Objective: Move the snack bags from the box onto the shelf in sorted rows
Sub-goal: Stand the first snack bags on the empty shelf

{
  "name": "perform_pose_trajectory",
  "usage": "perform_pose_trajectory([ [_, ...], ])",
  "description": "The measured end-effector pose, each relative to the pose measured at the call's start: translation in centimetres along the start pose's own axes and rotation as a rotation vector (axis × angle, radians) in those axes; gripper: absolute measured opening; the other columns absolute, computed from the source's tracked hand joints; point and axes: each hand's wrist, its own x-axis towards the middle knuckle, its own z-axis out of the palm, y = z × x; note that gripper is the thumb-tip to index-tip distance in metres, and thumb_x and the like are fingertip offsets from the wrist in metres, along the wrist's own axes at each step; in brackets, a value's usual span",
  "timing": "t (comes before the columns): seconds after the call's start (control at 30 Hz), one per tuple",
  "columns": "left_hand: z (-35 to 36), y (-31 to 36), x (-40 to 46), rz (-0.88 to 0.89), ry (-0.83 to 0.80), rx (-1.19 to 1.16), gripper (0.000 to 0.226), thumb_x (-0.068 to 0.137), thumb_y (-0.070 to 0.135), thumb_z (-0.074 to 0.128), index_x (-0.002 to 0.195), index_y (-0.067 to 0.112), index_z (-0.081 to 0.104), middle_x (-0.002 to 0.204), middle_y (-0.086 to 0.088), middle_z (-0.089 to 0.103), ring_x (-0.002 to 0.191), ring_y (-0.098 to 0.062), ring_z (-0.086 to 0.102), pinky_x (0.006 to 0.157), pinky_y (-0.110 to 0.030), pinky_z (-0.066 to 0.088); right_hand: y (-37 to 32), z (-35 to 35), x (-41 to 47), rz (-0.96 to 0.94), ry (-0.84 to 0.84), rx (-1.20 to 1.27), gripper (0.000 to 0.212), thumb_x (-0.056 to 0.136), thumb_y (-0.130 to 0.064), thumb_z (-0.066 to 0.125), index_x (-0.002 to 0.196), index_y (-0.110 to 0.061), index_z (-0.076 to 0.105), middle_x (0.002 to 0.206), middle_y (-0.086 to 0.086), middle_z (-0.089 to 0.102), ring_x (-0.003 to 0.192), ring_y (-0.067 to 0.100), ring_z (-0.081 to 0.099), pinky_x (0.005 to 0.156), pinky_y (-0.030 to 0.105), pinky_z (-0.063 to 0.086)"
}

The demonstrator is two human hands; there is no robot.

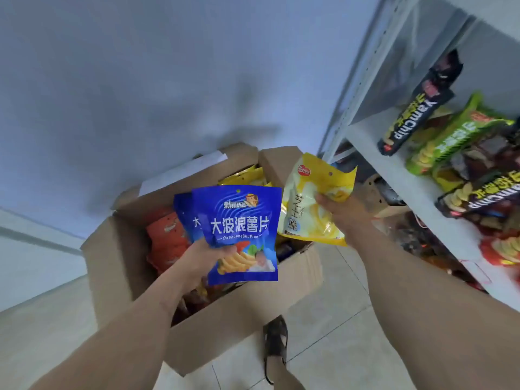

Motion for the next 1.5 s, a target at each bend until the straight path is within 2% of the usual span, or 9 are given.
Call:
perform_pose_trajectory([
  [0.2, 7.5, 4.8, -9.1, 0.173, -0.3, 0.172, 0.03, 0.085, 0.002, 0.075, 0.111, 0.015, 0.069, 0.096, 0.004, 0.079, 0.092, -0.011, 0.073, 0.069, -0.015, 0.055, -1.0, -11.2, -13.6, -0.052, 0.257, 0.094, 0.058, 0.077, -0.045, 0.083, 0.125, -0.019, 0.065, 0.119, -0.002, 0.07, 0.107, 0.021, 0.066, 0.097, 0.042, 0.052],
  [0.27, 10.4, 5.1, -11.6, 0.184, -0.393, 0.188, 0.031, 0.084, 0.002, 0.075, 0.113, 0.014, 0.07, 0.099, 0.001, 0.079, 0.092, -0.012, 0.074, 0.068, -0.014, 0.055, -0.5, -15.2, -17.8, -0.036, 0.346, 0.126, 0.052, 0.077, -0.043, 0.083, 0.12, -0.018, 0.068, 0.112, -0.002, 0.072, 0.101, 0.02, 0.068, 0.089, 0.038, 0.055],
  [0.37, 15.4, 5.7, -14.0, 0.197, -0.514, 0.222, 0.03, 0.084, 0.007, 0.078, 0.112, 0.012, 0.071, 0.101, -0.002, 0.079, 0.095, -0.018, 0.075, 0.08, -0.025, 0.058, 0.1, -21.9, -24.0, -0.04, 0.474, 0.155, 0.042, 0.081, -0.037, 0.081, 0.114, -0.016, 0.065, 0.099, -0.005, 0.069, 0.083, 0.012, 0.064, 0.067, 0.026, 0.049],
  [0.5, 23.9, 7.2, -15.9, 0.255, -0.684, 0.319, 0.054, 0.072, 0.028, 0.085, 0.12, 0.009, 0.069, 0.112, -0.015, 0.074, 0.106, -0.036, 0.069, 0.1, -0.05, 0.051, 2.0, -31.4, -29.9, -0.045, 0.634, 0.15, 0.046, 0.083, -0.04, 0.079, 0.119, -0.015, 0.066, 0.108, 0.0, 0.068, 0.081, 0.011, 0.061, 0.067, 0.026, 0.044],
  [0.63, 34.7, 9.4, -17.9, 0.348, -0.744, 0.408, 0.031, 0.082, 0.015, 0.078, 0.113, 0.014, 0.072, 0.11, -0.014, 0.075, 0.107, -0.04, 0.069, 0.099, -0.052, 0.052, 3.6, -41.1, -34.0, -0.035, 0.764, 0.167, 0.042, 0.082, -0.045, 0.079, 0.107, -0.014, 0.067, 0.092, -0.003, 0.068, 0.08, 0.015, 0.062, 0.075, 0.031, 0.044],
  [0.77, 46.6, 12.2, -20.2, 0.391, -0.805, 0.437, 0.027, 0.087, 0.004, 0.072, 0.111, 0.016, 0.071, 0.106, -0.002, 0.078, 0.103, -0.023, 0.072, 0.093, -0.034, 0.055, 4.8, -51.8, -35.9, -0.036, 0.857, 0.203, 0.046, 0.078, -0.05, 0.08, 0.106, -0.015, 0.068, 0.098, 0.0, 0.07, 0.085, 0.018, 0.065, 0.076, 0.032, 0.048],
  [0.93, 60.0, 16.6, -22.4, 0.415, -0.856, 0.449, 0.026, 0.086, 0.007, 0.074, 0.11, 0.016, 0.072, 0.111, -0.009, 0.076, 0.109, -0.03, 0.07, 0.102, -0.046, 0.052, 4.6, -65.2, -37.4, -0.089, 0.927, 0.224, 0.038, 0.082, -0.043, 0.079, 0.107, -0.018, 0.065, 0.091, -0.004, 0.067, 0.076, 0.011, 0.061, 0.061, 0.026, 0.044],
  [1.2, 77.9, 25.2, -24.5, 0.502, -0.939, 0.471, 0.023, 0.091, 0.008, 0.068, 0.114, 0.007, 0.069, 0.112, -0.017, 0.074, 0.106, -0.035, 0.069, 0.093, -0.041, 0.056, 4.2, -83.3, -35.9, -0.167, 1.009, 0.291, 0.055, 0.075, -0.043, 0.085, 0.12, -0.018, 0.067, 0.111, 0.001, 0.072, 0.1, 0.025, 0.069, 0.092, 0.045, 0.057],
  [1.5, 93.8, 32.6, -20.6, 0.543, -1.007, 0.472, 0.025, 0.091, 0.01, 0.069, 0.116, 0.012, 0.068, 0.106, -0.005, 0.077, 0.099, -0.019, 0.073, 0.08, -0.027, 0.056, 5.2, -97.6, -30.0, -0.193, 1.048, 0.344, 0.063, 0.062, -0.057, 0.088, 0.114, -0.027, 0.071, 0.107, -0.005, 0.075, 0.099, 0.023, 0.071, 0.093, 0.047, 0.057],
])
